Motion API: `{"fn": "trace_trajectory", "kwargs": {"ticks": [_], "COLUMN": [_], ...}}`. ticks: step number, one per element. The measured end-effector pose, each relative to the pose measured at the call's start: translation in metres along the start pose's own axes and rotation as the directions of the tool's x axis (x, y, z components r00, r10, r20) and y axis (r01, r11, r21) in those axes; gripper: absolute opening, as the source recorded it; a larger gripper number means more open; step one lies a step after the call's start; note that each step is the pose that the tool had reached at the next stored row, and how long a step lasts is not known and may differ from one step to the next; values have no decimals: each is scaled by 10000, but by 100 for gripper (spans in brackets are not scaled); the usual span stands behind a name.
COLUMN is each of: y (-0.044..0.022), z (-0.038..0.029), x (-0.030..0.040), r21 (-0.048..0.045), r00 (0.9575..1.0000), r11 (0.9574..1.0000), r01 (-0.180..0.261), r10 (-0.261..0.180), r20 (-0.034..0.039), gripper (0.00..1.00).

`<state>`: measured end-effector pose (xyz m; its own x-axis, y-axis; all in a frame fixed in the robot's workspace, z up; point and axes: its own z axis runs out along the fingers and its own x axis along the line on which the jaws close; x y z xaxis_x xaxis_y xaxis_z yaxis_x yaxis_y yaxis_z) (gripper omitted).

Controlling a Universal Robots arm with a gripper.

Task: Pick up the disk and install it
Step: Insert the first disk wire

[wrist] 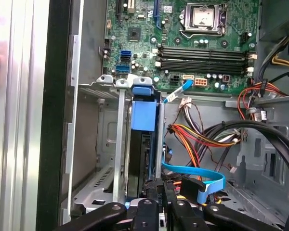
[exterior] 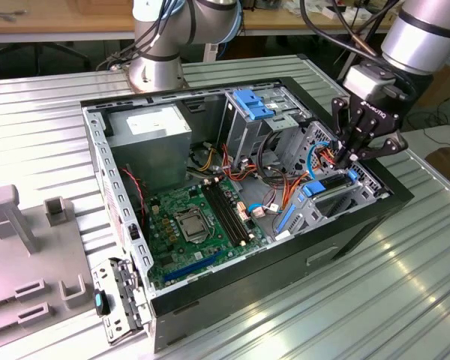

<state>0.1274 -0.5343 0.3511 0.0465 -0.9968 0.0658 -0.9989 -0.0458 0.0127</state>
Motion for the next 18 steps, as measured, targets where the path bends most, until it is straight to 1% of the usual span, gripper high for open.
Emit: {"fn": "trace_trajectory", "kwargs": {"ticks": [4, 5, 7, 8, 10, 12, 14, 15, 16, 18], "y": [0, 3, 14, 31, 59, 91, 108, 115, 128, 135], "z": [11, 12, 14, 14, 15, 18, 18, 19, 20, 21], "x": [5, 28, 46, 56, 67, 75, 81, 87, 99, 110], "r21": [-26, -27, -26, -14, 34, 165, 268, 303, 349, 362], "r00": [9992, 9992, 9992, 9993, 9994, 9994, 9995, 9995, 9995, 9996], "r11": [9992, 9992, 9992, 9993, 9994, 9993, 9991, 9990, 9989, 9989], "r01": [-396, -406, -405, -372, -350, -343, -328, -325, -319, -288], "r10": [396, 406, 405, 372, 350, 343, 328, 325, 319, 287], "r20": [5, 5, 5, 5, 4, 3, 1, 5, 21, 26], "gripper": [17, 17, 17, 17, 17, 17, 17, 17, 17, 17]}}
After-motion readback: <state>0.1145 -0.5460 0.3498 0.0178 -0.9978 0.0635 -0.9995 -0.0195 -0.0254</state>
